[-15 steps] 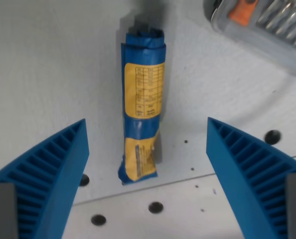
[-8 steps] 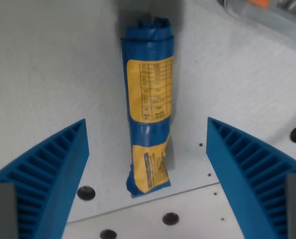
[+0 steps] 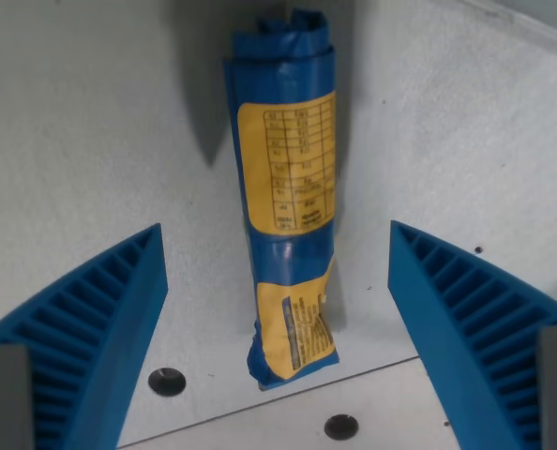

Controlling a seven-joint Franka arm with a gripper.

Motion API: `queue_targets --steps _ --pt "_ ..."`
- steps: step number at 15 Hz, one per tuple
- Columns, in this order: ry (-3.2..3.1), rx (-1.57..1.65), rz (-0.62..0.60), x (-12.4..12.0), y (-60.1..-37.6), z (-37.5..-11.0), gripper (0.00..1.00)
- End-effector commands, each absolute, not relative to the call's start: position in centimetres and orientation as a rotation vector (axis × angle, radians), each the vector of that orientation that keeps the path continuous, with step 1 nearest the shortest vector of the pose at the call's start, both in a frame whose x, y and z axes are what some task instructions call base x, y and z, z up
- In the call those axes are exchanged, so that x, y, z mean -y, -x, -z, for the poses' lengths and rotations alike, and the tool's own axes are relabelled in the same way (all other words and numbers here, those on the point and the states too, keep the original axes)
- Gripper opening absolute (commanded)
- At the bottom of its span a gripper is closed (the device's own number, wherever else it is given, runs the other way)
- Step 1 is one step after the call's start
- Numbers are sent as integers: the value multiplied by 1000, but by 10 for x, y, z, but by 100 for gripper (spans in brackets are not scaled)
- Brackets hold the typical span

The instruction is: Move above the blue bag

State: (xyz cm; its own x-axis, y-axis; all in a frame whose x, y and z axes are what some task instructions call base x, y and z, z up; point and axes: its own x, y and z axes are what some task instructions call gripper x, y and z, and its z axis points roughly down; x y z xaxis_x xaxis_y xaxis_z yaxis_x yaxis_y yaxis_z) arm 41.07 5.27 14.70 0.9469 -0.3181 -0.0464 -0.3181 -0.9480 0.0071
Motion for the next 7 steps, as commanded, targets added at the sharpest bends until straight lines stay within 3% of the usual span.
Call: queue_targets --steps 1,7 --pt "3044 -581 70 -57 -404 -141 100" --pt "3048 -560 70 -57 -401 -139 100"
